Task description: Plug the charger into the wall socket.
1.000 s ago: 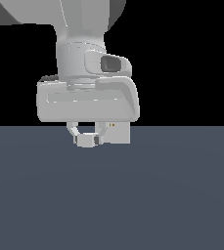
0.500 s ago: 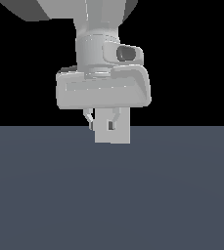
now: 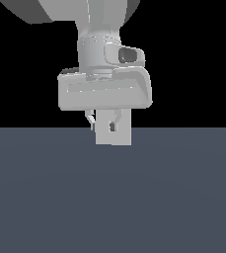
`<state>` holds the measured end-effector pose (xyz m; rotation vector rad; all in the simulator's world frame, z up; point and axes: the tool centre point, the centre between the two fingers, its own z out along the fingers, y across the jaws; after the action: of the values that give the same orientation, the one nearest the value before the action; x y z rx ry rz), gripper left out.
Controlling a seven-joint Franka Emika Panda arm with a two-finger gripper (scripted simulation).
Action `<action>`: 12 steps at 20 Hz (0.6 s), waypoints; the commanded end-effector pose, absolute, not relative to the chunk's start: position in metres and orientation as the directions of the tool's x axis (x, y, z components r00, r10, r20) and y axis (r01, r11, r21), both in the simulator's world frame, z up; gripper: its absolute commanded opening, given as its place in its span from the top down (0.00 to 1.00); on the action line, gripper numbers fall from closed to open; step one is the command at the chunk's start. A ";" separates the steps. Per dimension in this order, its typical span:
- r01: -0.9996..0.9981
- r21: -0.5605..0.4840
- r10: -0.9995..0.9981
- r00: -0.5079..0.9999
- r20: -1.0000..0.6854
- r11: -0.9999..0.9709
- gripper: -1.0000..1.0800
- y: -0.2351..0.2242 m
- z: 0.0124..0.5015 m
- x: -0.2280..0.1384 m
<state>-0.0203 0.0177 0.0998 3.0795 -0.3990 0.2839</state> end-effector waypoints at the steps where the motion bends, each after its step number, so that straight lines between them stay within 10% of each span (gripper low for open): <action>1: -0.255 0.000 -0.251 0.951 0.183 -0.967 1.00 0.016 0.100 -0.016; 12: -0.255 -0.001 -0.251 0.951 0.183 -0.967 1.00 0.007 0.100 0.019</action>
<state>0.0147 0.0080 0.0998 3.0799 -0.4000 0.2840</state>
